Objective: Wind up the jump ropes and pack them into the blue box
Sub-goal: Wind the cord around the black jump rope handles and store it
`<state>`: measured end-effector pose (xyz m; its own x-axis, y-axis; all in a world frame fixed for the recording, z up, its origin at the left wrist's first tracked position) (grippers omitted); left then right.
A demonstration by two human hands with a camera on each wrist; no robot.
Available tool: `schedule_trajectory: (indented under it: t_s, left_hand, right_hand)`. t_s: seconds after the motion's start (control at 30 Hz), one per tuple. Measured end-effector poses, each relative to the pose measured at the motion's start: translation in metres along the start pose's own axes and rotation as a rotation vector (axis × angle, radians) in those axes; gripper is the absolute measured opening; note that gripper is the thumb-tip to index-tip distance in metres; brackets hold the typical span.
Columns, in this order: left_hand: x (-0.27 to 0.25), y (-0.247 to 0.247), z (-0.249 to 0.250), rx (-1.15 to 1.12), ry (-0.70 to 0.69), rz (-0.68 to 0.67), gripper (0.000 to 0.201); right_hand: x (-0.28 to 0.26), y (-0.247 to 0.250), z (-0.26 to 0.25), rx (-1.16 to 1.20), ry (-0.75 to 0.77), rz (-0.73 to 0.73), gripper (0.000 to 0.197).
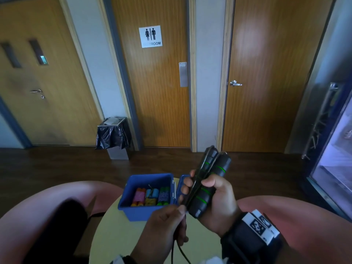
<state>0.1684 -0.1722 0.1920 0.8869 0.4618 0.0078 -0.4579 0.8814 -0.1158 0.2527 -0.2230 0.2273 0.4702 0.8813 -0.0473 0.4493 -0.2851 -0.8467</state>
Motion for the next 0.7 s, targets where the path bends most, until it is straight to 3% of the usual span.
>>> schedule_trajectory:
  t_s: [0.27, 0.53, 0.7]
  left_hand:
    - [-0.008, 0.007, -0.001, -0.168, 0.049, 0.047, 0.033]
    - [-0.013, -0.002, -0.007, -0.29, 0.219, -0.079, 0.036]
    - [-0.014, -0.006, -0.006, -0.361, 0.232, -0.113, 0.036]
  right_hand:
    - [0.004, -0.012, 0.01, 0.01, 0.001, -0.051, 0.035]
    - [0.002, -0.025, 0.013, 0.004, 0.0, -0.122, 0.039]
    - [0.0, -0.028, 0.011, 0.015, 0.008, -0.145, 0.04]
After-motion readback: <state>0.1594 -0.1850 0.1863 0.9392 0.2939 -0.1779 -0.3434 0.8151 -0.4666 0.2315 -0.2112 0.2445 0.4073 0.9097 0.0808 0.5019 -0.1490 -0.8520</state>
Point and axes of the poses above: each hand's wrist, its own x-axis towards the middle knuckle, its own y-axis out of the back of the hand, z = x × y, the point moved 9 cm from there along x, towards the middle knuckle, and after that the axes turned 6 degrees about -y, right-handed, at the moved point
